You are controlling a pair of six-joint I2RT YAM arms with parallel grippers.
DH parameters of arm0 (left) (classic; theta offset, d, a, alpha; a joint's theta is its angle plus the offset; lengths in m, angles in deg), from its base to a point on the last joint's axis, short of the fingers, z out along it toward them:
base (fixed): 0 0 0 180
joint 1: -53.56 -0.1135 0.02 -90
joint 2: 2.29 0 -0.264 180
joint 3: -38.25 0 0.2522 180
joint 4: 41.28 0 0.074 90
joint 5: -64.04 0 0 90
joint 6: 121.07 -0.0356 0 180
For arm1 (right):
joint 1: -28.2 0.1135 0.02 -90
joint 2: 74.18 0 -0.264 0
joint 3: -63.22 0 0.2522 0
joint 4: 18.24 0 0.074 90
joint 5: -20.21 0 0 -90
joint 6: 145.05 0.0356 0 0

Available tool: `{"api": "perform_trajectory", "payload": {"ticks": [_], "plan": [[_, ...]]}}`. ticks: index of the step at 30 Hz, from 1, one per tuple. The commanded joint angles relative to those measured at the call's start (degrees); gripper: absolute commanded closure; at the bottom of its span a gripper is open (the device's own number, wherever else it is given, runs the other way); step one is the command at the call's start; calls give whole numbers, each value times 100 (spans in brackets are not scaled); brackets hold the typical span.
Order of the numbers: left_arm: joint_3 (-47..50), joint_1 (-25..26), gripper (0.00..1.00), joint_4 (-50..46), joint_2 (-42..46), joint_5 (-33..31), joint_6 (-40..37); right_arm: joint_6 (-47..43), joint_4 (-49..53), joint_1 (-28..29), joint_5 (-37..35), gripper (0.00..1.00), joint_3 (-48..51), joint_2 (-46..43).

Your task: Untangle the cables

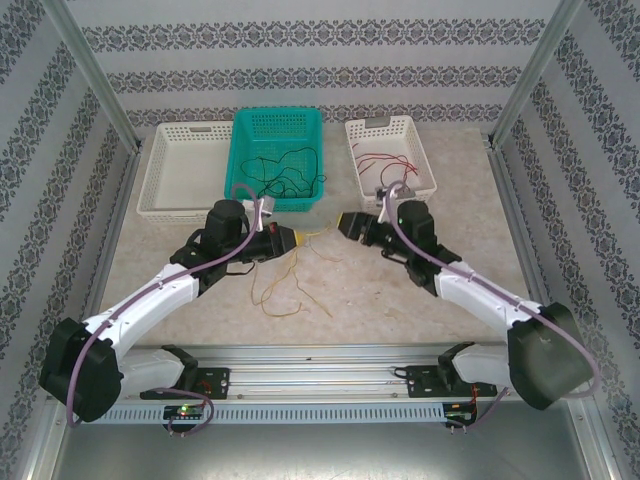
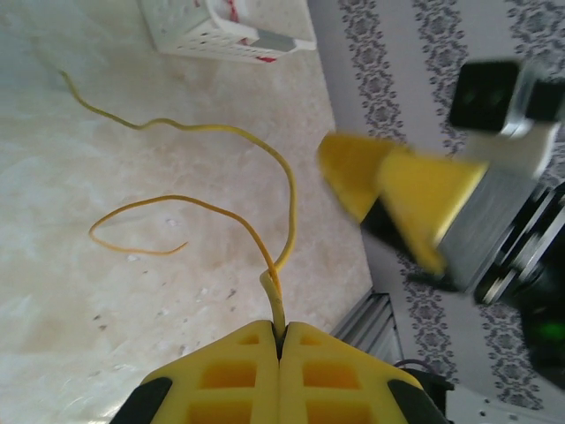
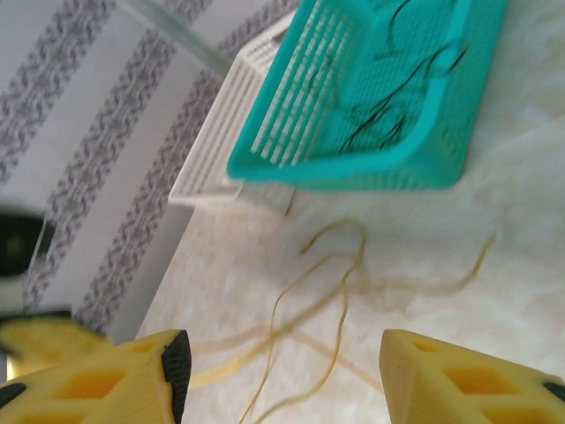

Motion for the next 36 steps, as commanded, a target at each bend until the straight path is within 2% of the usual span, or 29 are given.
{"api": "perform_trajectory", "payload": {"ticks": [1, 8, 13, 18, 30, 32, 34, 36], "plan": [[52, 107, 100, 771, 7, 222, 321, 38, -511, 397, 40, 41, 281, -353], [21, 389, 100, 471, 27, -30, 66, 637, -1008, 745, -464, 37, 782, -486], [-17, 599, 100, 391, -16, -167, -39, 920, -1306, 1019, -1126, 36, 805, -373], [-8, 710, 100, 255, 47, -244, -165, 992, -1417, 1021, -1795, 37, 920, -546], [142, 964, 100, 736, 156, -115, -194, 1076, -1367, 1000, -2085, 46, 847, -394], [154, 991, 100, 780, 180, -89, -206, 1135, -1372, 999, -2089, 50, 827, -361], [159, 1016, 100, 811, 178, -58, -210, 1195, -1409, 999, -2154, 59, 843, -360], [199, 1044, 100, 929, 191, -20, -206, 1294, -1444, 986, -2197, 62, 845, -353]]}}
